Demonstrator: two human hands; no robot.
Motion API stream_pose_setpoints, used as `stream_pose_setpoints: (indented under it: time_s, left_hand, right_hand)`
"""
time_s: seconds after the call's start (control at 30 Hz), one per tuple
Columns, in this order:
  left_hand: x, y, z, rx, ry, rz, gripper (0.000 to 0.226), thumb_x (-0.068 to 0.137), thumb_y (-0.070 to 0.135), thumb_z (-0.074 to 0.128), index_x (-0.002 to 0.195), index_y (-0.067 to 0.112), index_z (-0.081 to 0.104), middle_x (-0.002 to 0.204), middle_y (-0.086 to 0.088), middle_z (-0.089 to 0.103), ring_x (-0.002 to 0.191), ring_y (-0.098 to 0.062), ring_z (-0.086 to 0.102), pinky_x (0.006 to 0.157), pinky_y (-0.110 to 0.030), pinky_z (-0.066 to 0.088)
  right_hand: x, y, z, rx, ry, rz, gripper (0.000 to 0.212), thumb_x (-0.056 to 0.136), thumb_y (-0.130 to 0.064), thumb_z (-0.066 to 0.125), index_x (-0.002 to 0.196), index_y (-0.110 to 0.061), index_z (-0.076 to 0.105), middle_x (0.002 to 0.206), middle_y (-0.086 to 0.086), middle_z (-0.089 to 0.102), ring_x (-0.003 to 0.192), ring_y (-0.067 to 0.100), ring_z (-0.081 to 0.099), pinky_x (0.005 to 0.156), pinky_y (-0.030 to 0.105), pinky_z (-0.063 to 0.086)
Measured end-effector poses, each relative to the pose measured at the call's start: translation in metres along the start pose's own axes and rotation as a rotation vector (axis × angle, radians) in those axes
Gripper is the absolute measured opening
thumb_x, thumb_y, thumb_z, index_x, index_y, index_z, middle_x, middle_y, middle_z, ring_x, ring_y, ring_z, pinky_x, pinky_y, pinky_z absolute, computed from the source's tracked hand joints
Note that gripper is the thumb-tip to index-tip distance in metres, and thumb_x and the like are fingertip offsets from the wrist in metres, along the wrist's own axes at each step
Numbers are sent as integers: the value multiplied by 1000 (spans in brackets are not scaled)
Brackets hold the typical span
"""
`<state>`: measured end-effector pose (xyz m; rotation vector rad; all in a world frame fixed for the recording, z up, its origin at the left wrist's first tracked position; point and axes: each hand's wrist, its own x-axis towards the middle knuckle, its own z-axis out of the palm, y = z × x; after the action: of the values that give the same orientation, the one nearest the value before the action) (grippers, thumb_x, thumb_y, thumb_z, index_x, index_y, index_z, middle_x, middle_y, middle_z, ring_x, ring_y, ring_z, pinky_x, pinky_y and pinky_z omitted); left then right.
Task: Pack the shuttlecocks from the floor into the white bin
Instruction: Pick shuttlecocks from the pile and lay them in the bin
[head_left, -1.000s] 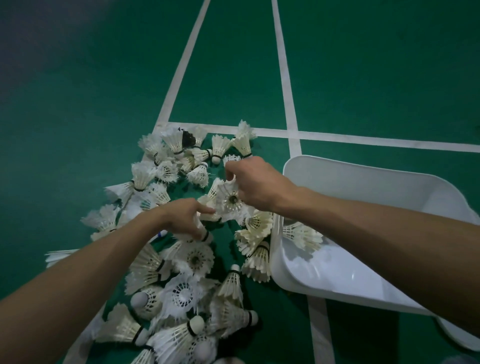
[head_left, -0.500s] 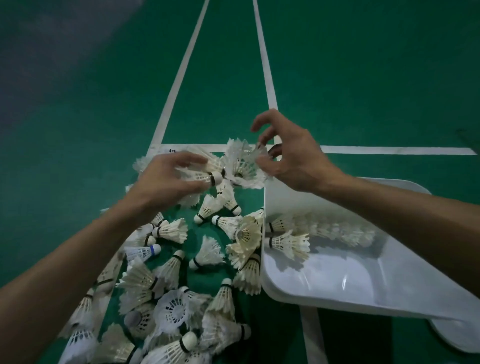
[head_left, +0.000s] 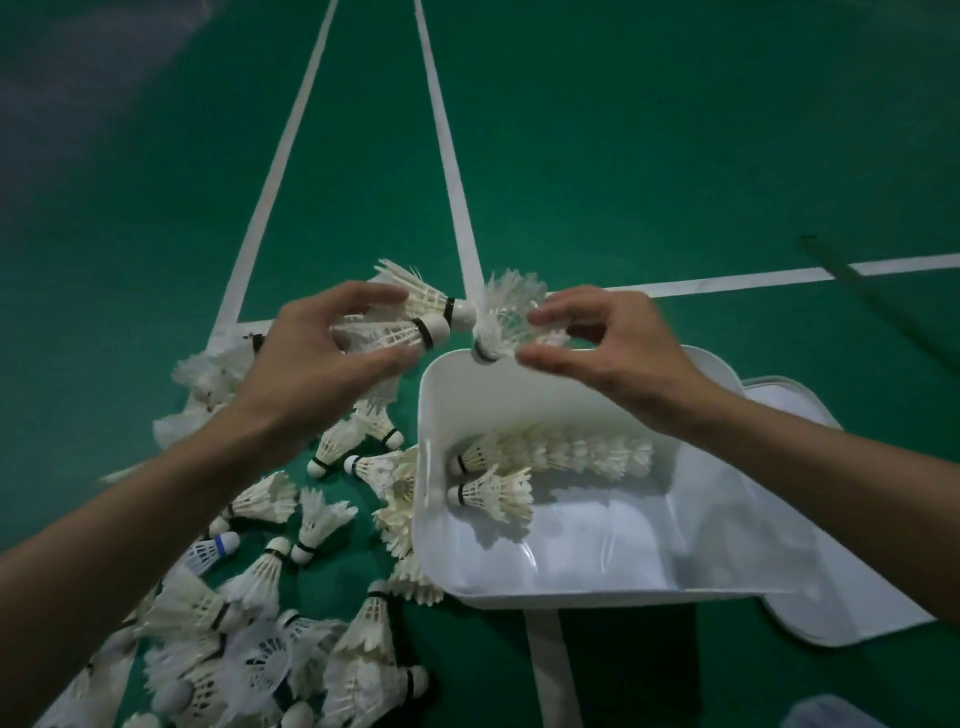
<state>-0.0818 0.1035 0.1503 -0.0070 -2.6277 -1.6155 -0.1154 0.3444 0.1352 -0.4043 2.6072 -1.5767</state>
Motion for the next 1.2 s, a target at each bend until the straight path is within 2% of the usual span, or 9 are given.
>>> stream_pose_setpoints:
  time_s: [0.1,0.3,0.47,0.57,0.67,0.83,1.0,1.1,1.2]
  left_hand:
    - [-5,1,19,85,-42,9,46,75,20,77,118,30,61,106,20,59,87,0,60,61,-9,47]
    - [-10,-10,51,154,-131,-10,46,77,22,77,120,29,60,113,15,60,91,8,55,71,-17,46]
    - [-17,-21,61,187,-167,-44,48,75,22,76,119,31,59,101,31,50,91,17,44,76,-20,41]
    - [-18,-27,62,204,-173,-62,50,73,24,76,119,31,59,99,34,47,91,14,45,82,-27,42]
    - [-19,-30,62,246,-174,-59,50,73,23,76,121,29,59,107,25,51,101,0,48,87,-29,39]
    - [-19,-33,61,296,-180,-37,51,74,24,76,122,29,59,113,19,52,108,-3,46,89,-29,38]
    - [-19,-35,61,288,-171,-43,50,74,24,76,122,29,59,112,19,52,108,-1,45,90,-27,36]
    - [-15,-35,63,278,-169,-58,50,74,24,76,121,31,59,111,20,51,106,-2,46,81,-17,35]
    - [-14,-34,64,248,-185,-101,51,73,24,76,120,33,58,112,20,51,104,-8,49,84,-28,39]
  right_hand:
    - [-17,20,-11,60,-78,113,62,52,-33,84,109,-17,65,112,-12,59,102,3,56,81,16,54]
    - [-35,74,-7,-47,26,278,24,71,-27,82,84,-13,68,92,5,69,77,19,70,79,46,57]
    - [-49,104,1,-305,-35,336,20,81,-31,76,89,-13,75,119,-3,49,110,13,47,94,26,36]
    - [-52,115,7,-346,-24,422,26,81,-34,76,73,-9,75,89,12,64,85,23,59,78,34,46]
    - [-52,123,17,-236,-36,492,46,82,-25,76,50,-5,49,48,4,37,48,19,33,50,29,31]
    - [-50,136,33,-230,-67,622,32,81,-18,77,59,-4,60,59,7,57,55,20,57,55,37,59]
    - [-46,147,38,-290,-85,643,32,81,-15,75,55,-17,58,58,3,58,58,19,58,66,44,60]
    - [-44,151,44,-288,-130,655,34,83,-13,74,55,-16,54,56,1,51,58,17,51,66,38,54]
    - [-44,151,51,-260,-168,657,41,85,-7,69,54,-17,46,56,-4,44,57,11,45,64,30,49]
